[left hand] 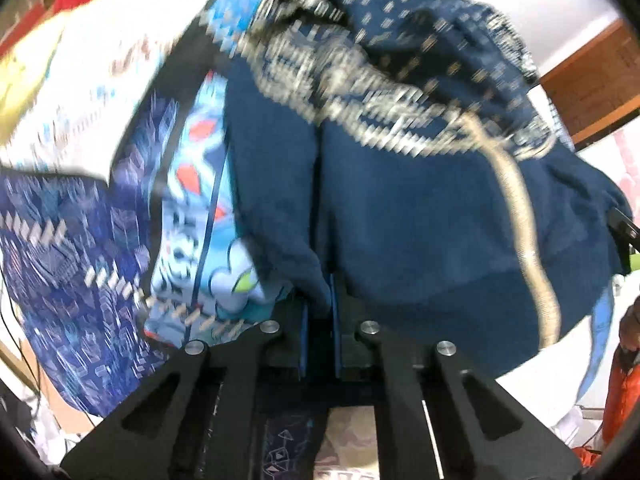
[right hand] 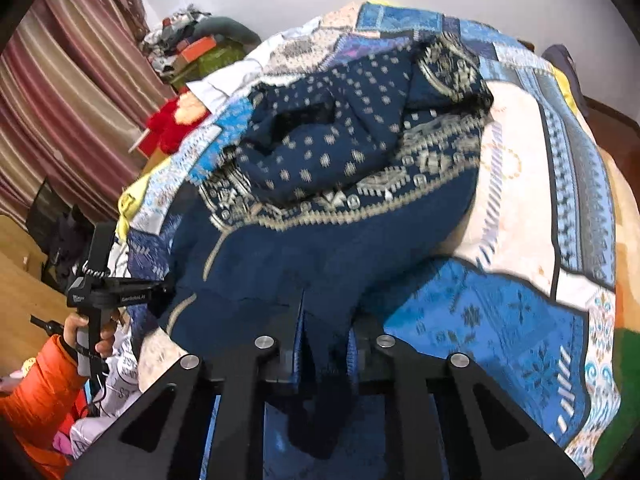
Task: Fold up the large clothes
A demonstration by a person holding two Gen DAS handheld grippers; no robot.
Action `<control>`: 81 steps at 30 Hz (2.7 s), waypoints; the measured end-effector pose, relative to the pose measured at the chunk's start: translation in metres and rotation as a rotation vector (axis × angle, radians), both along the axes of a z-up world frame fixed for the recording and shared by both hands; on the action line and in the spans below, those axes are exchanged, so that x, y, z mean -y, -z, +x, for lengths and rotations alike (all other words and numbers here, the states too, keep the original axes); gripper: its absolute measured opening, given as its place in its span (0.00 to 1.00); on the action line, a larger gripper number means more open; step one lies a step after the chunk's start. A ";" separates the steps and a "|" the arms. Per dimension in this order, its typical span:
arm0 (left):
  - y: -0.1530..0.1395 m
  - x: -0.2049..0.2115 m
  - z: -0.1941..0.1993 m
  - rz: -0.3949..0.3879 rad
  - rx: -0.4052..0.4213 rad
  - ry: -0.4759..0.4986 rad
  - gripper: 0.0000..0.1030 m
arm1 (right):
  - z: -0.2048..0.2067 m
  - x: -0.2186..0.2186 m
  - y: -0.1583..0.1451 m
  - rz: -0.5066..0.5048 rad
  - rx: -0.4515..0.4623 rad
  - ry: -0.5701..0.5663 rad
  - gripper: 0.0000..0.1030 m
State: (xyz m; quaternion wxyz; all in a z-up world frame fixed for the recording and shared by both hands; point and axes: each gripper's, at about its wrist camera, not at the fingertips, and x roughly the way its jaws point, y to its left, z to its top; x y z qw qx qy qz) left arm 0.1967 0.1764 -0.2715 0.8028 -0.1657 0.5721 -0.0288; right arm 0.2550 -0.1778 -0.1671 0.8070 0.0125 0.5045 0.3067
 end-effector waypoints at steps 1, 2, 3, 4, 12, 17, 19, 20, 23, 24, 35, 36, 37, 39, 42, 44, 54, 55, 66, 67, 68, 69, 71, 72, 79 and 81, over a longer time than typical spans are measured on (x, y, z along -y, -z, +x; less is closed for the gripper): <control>-0.010 0.000 0.004 0.013 0.033 0.004 0.08 | 0.002 -0.001 -0.004 0.010 0.014 0.005 0.13; -0.025 0.002 0.007 0.033 0.074 0.005 0.08 | 0.004 -0.001 -0.008 0.020 0.024 0.006 0.12; -0.034 0.001 0.010 0.045 0.099 0.003 0.08 | 0.007 -0.001 -0.012 0.028 0.036 0.008 0.12; -0.046 -0.001 0.015 0.059 0.128 0.000 0.08 | 0.011 -0.001 -0.018 0.037 0.055 0.011 0.12; -0.133 -0.044 0.085 0.146 0.370 -0.040 0.08 | 0.066 -0.011 -0.068 0.059 0.198 0.044 0.12; -0.166 -0.059 0.171 0.234 0.440 -0.107 0.08 | 0.136 -0.029 -0.094 0.040 0.280 0.089 0.12; -0.163 -0.063 0.202 0.265 0.435 -0.141 0.08 | 0.177 -0.036 -0.094 0.028 0.278 0.131 0.12; -0.157 -0.068 0.219 0.276 0.421 -0.160 0.08 | 0.195 -0.038 -0.091 0.025 0.271 0.150 0.12; -0.120 -0.089 0.273 0.288 0.341 -0.227 0.08 | 0.255 -0.044 -0.068 -0.012 0.229 0.220 0.12; -0.107 -0.093 0.283 0.294 0.317 -0.240 0.08 | 0.272 -0.046 -0.058 -0.033 0.214 0.234 0.12; 0.003 -0.106 0.349 0.364 0.126 -0.271 0.11 | 0.360 -0.026 0.029 -0.022 0.042 0.182 0.12; 0.001 -0.102 0.349 0.398 0.122 -0.251 0.11 | 0.361 -0.019 0.027 -0.006 0.028 0.189 0.12; -0.001 -0.099 0.349 0.420 0.118 -0.231 0.11 | 0.364 -0.009 0.024 -0.005 0.026 0.207 0.12; -0.006 -0.094 0.348 0.450 0.109 -0.184 0.11 | 0.366 0.004 0.021 0.044 -0.012 0.189 0.12; -0.026 -0.091 0.339 0.483 0.120 -0.149 0.12 | 0.352 0.011 0.006 -0.030 0.031 0.188 0.13; -0.041 -0.094 0.332 0.461 0.130 -0.145 0.14 | 0.334 0.010 -0.018 -0.317 0.257 0.298 0.13; -0.113 -0.081 0.274 0.410 0.271 -0.110 0.74 | 0.264 0.015 -0.058 -0.186 0.255 0.157 0.13; -0.111 -0.075 0.270 0.411 0.262 -0.094 0.74 | 0.257 0.006 -0.053 -0.189 0.249 0.139 0.13; -0.017 -0.002 0.291 0.426 0.132 0.061 0.76 | 0.255 -0.070 0.034 -0.207 0.117 0.006 0.13; -0.013 -0.001 0.301 0.433 0.129 0.052 0.76 | 0.262 -0.077 0.039 -0.219 0.116 0.005 0.13; -0.013 -0.002 0.312 0.446 0.132 0.040 0.76 | 0.268 -0.081 0.042 -0.224 0.117 0.004 0.13; -0.016 -0.004 0.323 0.456 0.140 0.031 0.76 | 0.274 -0.085 0.043 -0.227 0.121 0.006 0.13; -0.024 -0.009 0.343 0.467 0.151 0.027 0.76 | 0.293 -0.094 0.040 -0.225 0.137 0.011 0.13; -0.031 -0.014 0.355 0.485 0.159 0.018 0.76 | 0.302 -0.097 0.037 -0.220 0.138 0.010 0.13; -0.095 -0.040 0.397 0.580 0.246 -0.075 0.76 | 0.365 -0.102 -0.014 -0.141 0.216 0.168 0.13; -0.112 -0.044 0.388 0.564 0.276 -0.087 0.76 | 0.364 -0.102 -0.030 -0.116 0.240 0.182 0.13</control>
